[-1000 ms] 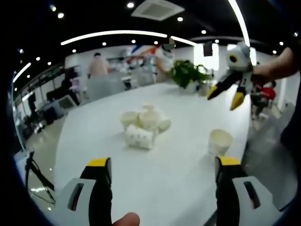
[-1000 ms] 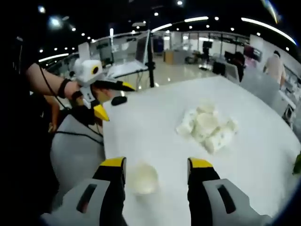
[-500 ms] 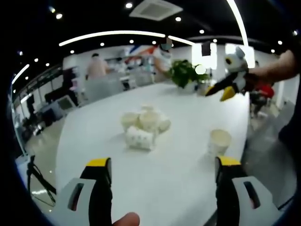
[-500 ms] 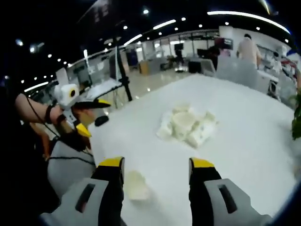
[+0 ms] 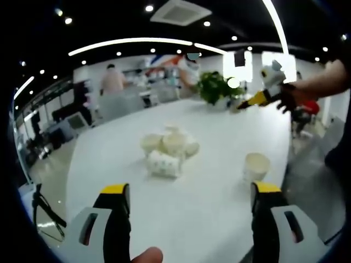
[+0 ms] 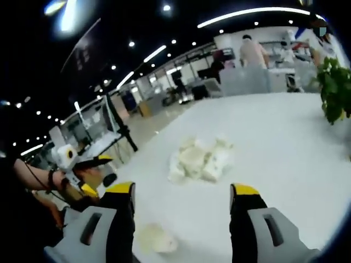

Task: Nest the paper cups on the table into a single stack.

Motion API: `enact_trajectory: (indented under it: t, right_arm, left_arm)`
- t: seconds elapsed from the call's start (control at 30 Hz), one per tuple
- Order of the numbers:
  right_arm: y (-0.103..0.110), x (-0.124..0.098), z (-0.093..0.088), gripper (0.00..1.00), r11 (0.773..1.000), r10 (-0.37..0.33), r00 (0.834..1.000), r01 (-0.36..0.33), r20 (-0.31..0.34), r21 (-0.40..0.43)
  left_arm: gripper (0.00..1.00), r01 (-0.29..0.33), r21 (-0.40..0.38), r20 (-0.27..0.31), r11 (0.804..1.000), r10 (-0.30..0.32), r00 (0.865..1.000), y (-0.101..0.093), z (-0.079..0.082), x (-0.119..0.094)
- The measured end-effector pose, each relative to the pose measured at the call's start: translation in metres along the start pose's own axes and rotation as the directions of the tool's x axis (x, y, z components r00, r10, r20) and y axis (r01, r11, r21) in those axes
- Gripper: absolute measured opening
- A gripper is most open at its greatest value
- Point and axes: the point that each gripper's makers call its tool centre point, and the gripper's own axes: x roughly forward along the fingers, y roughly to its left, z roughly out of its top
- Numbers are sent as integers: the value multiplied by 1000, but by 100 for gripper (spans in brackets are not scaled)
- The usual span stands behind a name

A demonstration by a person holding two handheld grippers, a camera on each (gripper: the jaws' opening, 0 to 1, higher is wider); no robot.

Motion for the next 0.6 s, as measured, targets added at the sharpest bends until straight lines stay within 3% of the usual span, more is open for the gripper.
enact_trajectory:
  t: [0.4, 0.6]
  right_arm:
    - [-14, 7, 22, 79, 977, -39, 992, 12, 123, 211]
    - [-18, 15, 30, 90, 969, -65, 986, 27, 151, 246]
  left_arm:
    - [91, -1, 1, -7, 1000, 1, 1000, 1, -2, -3]
    - [90, -7, -8, -9, 1000, 7, 1000, 0, -5, -4]
